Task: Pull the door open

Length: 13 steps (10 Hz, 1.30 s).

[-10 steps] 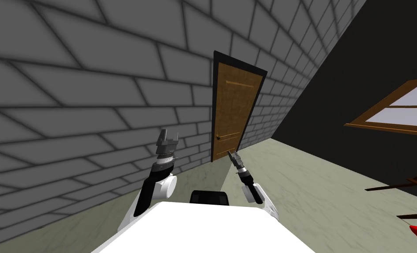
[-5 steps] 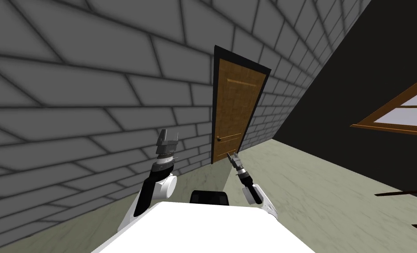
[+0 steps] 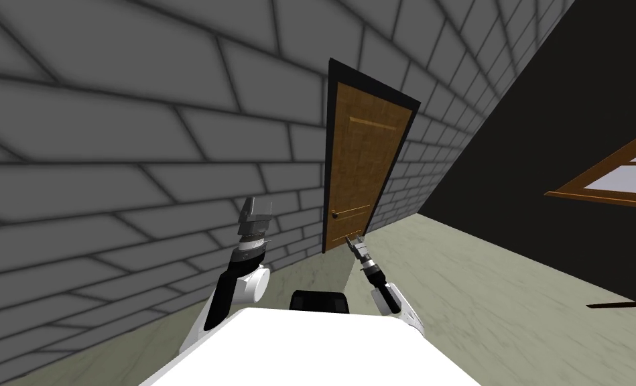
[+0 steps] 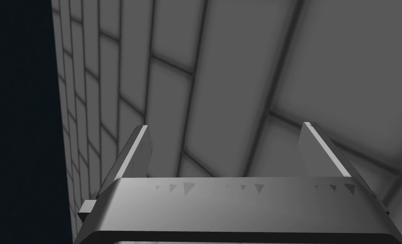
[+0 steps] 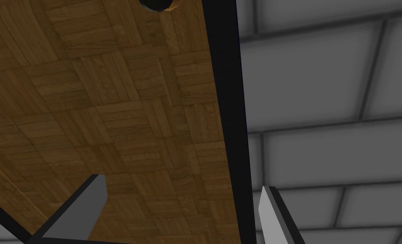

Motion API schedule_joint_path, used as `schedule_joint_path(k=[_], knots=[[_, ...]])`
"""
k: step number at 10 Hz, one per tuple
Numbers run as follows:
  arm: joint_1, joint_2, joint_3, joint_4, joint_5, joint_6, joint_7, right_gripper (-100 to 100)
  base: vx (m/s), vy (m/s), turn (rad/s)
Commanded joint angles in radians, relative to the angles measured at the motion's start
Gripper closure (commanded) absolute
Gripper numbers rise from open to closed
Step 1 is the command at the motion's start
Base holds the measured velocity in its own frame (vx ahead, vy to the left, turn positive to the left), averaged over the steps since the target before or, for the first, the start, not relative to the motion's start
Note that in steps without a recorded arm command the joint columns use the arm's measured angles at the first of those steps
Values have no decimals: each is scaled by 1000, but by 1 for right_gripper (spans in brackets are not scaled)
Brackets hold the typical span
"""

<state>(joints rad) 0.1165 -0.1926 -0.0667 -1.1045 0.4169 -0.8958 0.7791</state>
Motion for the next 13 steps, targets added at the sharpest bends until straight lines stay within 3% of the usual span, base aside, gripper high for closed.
schedule_joint_path(k=[1,13], knots=[[-17,-4,-3,43,9,-11,24,-100,99,6,3],[-92,-29,-14,287,72,-76,177,-100,103,2,3]])
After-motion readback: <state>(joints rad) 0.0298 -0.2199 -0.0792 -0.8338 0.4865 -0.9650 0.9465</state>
